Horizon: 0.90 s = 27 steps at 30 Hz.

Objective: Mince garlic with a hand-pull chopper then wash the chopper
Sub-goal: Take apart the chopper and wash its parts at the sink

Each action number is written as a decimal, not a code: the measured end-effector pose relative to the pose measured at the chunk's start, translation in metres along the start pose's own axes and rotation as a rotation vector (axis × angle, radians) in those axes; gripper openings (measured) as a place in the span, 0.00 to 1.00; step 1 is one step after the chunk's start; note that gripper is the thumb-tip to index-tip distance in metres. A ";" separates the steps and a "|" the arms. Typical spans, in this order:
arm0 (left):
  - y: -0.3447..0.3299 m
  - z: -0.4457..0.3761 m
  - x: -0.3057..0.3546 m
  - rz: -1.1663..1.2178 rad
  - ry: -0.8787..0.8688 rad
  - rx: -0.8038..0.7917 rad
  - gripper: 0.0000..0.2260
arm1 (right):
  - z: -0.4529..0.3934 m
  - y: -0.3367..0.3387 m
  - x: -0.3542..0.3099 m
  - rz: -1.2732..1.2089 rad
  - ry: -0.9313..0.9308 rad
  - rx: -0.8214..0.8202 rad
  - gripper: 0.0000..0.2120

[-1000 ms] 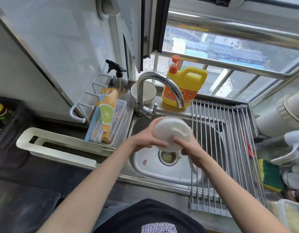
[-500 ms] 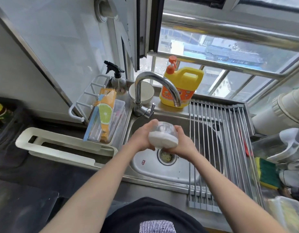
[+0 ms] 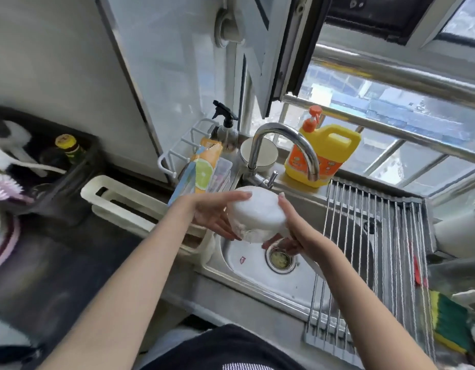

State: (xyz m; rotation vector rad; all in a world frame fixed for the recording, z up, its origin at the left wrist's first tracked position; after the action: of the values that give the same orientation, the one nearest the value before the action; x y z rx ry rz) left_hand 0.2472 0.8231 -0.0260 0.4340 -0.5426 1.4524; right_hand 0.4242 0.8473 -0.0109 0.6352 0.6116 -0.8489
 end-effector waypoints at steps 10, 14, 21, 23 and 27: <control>0.119 0.160 -0.110 0.284 -0.076 0.421 0.41 | 0.051 -0.161 -0.071 0.413 0.212 -0.550 0.38; 0.153 0.219 -0.187 0.497 -0.069 0.657 0.22 | 0.077 -0.259 -0.070 0.480 0.260 -0.637 0.34; 0.189 0.302 -0.334 0.852 -0.183 0.878 0.42 | 0.140 -0.430 -0.040 0.661 0.385 -0.807 0.36; 0.194 0.326 -0.377 0.924 -0.140 0.922 0.42 | 0.161 -0.474 -0.028 0.812 0.460 -0.849 0.34; 0.218 0.373 -0.470 1.053 -0.125 1.169 0.29 | 0.202 -0.556 0.004 0.928 0.446 -0.965 0.27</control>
State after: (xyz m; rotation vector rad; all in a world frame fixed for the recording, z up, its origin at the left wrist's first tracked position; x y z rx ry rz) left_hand -0.0180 0.2425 -0.0125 1.2763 0.1200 2.7262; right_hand 0.0154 0.4202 -0.0253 0.1422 0.9131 0.4905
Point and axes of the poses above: each hand's wrist, its own z-axis away from the middle knuckle, its own y-axis out of the back of the hand, x = y × z, the point moved 6 cm from there along -z, towards the middle knuckle, and after that the axes turned 14 degrees about x, right-handed, at the moved point
